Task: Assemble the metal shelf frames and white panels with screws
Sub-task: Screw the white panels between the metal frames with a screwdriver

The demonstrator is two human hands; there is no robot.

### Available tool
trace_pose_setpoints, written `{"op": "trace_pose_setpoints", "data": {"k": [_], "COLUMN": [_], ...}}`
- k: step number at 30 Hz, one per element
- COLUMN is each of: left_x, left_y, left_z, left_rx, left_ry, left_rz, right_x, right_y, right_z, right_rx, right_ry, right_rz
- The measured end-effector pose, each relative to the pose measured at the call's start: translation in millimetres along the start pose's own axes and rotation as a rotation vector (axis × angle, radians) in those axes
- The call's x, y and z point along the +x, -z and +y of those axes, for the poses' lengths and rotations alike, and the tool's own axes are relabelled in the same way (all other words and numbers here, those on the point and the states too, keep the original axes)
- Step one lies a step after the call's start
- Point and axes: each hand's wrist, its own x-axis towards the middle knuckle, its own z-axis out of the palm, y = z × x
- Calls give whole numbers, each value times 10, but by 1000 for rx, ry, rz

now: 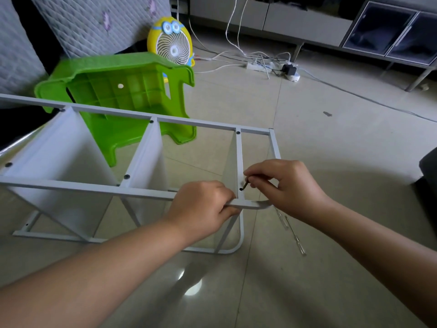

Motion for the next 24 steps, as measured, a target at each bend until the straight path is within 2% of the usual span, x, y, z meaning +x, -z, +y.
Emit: {"op": "trace_pose_setpoints", "data": {"k": [9, 15, 24], "left_x": [-41, -66, -118], "left_y": [-41, -24, -30], "left_z": [-33, -46, -93], "left_rx": [-18, 66, 112], "left_ry": [-88, -70, -102], "left_rz": [115, 195, 188], "right_x": [35, 84, 131], "right_y": [-29, -15, 22], "right_z": [-8, -29, -64], "right_rx": [-136, -213, -330], "right_ry": [163, 234, 290], "right_rz": [-29, -74, -196]}}
